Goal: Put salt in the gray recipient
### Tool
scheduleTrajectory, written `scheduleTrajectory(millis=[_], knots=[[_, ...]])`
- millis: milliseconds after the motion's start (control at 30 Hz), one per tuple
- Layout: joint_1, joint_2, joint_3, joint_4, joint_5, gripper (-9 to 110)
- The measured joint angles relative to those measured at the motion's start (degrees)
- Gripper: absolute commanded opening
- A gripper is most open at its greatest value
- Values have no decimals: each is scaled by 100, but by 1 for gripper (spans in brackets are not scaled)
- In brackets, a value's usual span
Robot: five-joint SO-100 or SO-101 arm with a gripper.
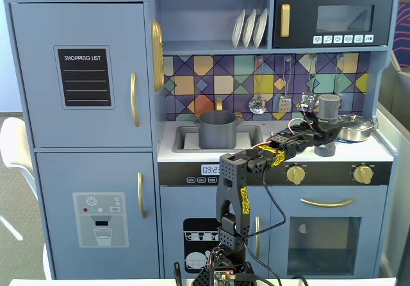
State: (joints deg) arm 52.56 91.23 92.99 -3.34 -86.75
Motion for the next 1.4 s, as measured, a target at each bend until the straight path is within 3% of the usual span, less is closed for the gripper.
scheduleTrajectory(millis=[67,167,367,667,833,1100,1400], knots=[[0,-141,-176,0,0,36],[-18,-352,-431,-18,-9,2],[-246,-422,-527,-53,97,0],[-729,229,-527,-589,1811,0],[-1318,1160,-527,272,3463,0],[-2751,1978,-527,2540,7189,0],[-4368,2057,-598,3217,11039,0]])
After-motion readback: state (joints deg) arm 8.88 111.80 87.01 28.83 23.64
